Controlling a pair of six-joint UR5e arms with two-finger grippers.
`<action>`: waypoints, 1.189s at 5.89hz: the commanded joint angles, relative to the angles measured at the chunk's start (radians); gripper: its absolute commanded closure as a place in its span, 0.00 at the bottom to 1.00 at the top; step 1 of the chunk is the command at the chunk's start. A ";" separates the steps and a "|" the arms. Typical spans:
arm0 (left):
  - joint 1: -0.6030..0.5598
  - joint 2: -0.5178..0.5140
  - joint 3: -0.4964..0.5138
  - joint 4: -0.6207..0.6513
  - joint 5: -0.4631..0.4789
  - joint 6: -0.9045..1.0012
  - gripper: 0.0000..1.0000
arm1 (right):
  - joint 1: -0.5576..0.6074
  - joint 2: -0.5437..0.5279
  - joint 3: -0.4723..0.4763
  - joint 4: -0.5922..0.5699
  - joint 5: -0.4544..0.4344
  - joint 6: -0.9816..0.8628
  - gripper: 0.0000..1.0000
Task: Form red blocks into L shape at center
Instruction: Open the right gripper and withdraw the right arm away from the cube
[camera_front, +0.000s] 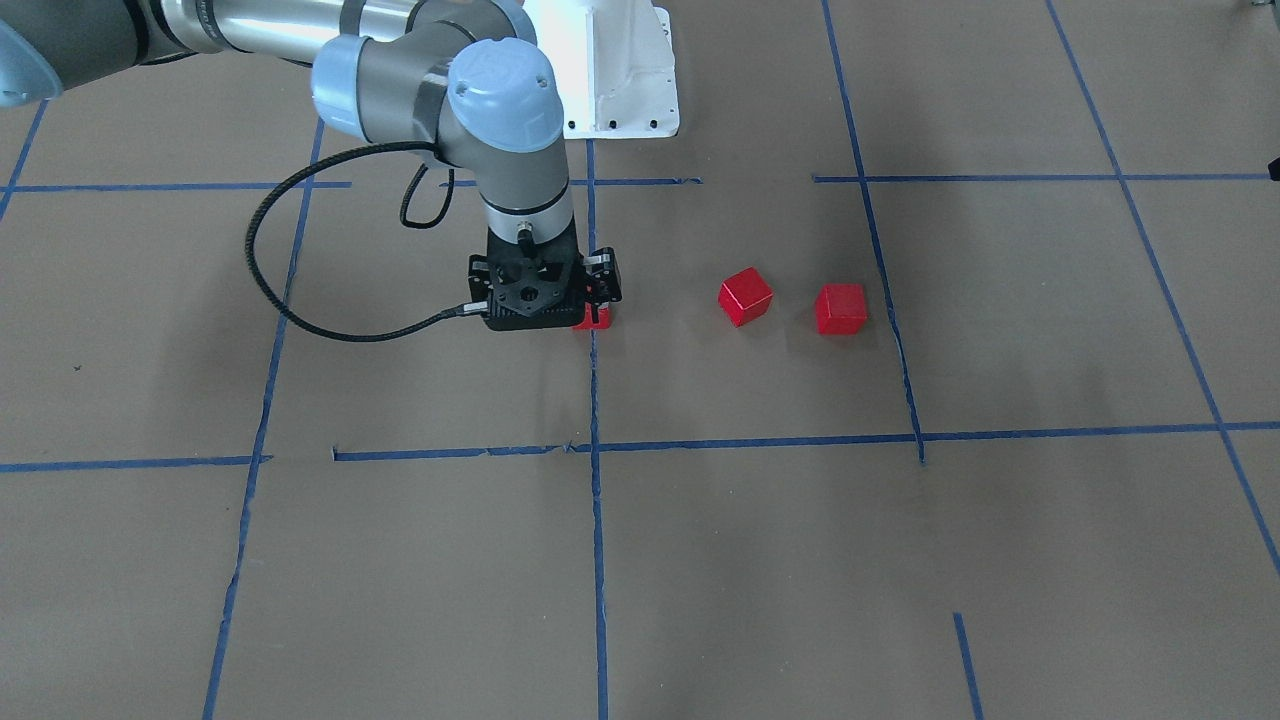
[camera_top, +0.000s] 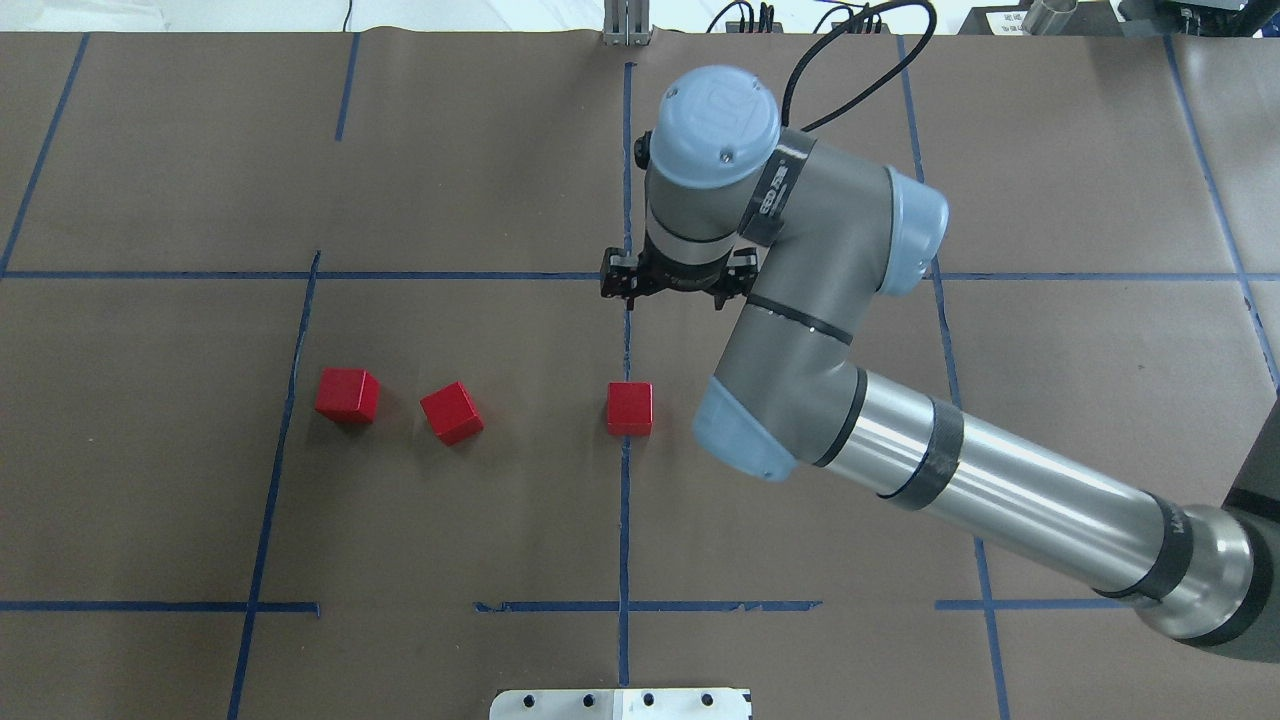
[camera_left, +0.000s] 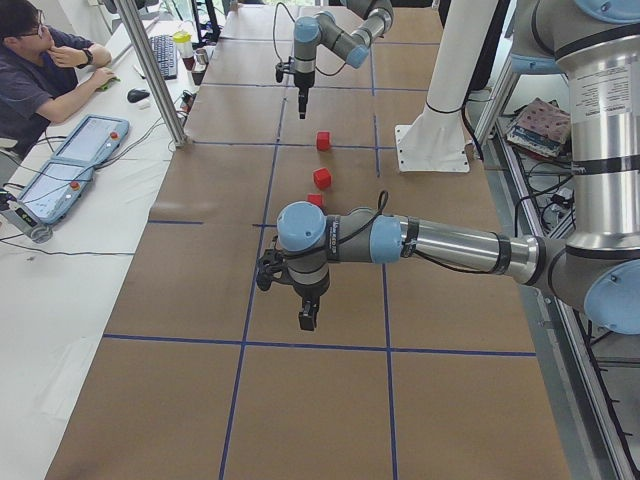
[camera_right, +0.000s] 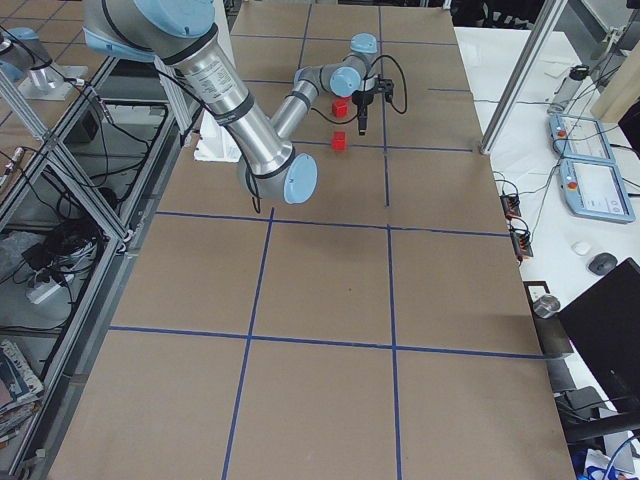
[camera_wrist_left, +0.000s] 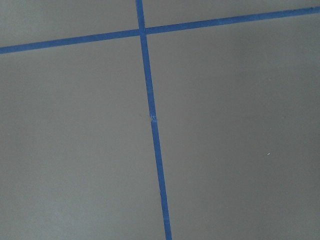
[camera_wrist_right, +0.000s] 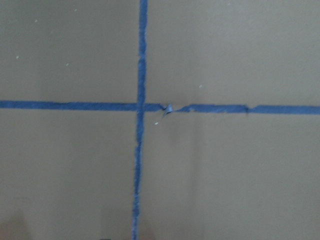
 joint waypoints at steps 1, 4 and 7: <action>0.006 -0.101 0.003 -0.042 0.003 -0.004 0.00 | 0.185 -0.088 0.016 -0.067 0.125 -0.296 0.00; 0.068 -0.158 0.008 -0.107 -0.007 -0.091 0.00 | 0.510 -0.340 0.020 -0.068 0.207 -0.934 0.00; 0.253 -0.206 -0.114 -0.107 0.007 -0.384 0.00 | 0.762 -0.684 0.163 -0.067 0.309 -1.338 0.00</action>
